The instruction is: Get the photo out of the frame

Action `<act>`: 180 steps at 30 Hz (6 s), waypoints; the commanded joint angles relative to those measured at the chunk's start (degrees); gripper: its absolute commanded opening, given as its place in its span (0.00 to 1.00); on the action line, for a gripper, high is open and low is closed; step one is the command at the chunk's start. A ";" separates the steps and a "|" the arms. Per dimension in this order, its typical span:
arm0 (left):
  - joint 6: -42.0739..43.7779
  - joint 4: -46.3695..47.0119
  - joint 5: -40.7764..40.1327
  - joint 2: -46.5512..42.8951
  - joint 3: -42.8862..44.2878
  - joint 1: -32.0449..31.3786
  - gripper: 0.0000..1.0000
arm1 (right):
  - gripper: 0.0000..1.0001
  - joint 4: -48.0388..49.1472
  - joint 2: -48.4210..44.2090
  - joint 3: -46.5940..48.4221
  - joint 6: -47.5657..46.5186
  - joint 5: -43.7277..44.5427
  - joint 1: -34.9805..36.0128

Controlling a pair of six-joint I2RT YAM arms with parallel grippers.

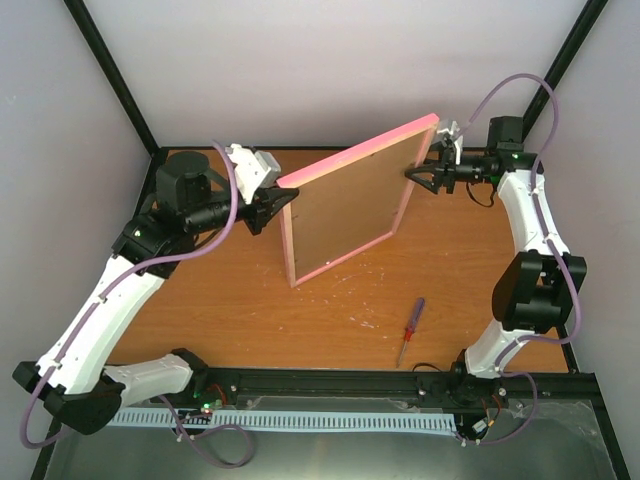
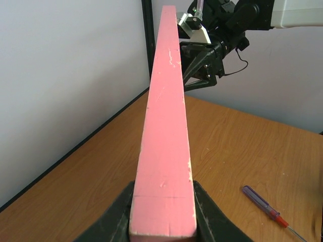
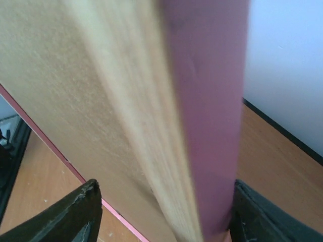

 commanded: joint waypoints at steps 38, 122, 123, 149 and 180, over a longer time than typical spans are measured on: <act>-8.89 35.79 -25.70 -0.96 -14.27 10.30 0.74 | 0.03 49.81 1.48 -22.99 50.92 17.43 3.41; -20.68 19.27 -55.26 -23.34 -48.36 0.54 1.00 | 0.22 -12.20 -16.52 -50.78 -8.29 59.62 61.00; -20.78 19.40 -55.27 -23.77 -48.59 0.71 1.00 | 0.22 -11.88 -16.29 -50.96 -7.95 59.78 61.49; -19.92 21.07 -50.52 -23.85 -48.98 2.73 1.00 | 0.03 -20.15 -8.99 -34.80 -1.36 45.38 63.87; -26.66 36.58 4.30 -13.00 -49.29 -2.89 0.67 | 0.03 -5.17 -3.40 -11.09 23.37 18.99 29.65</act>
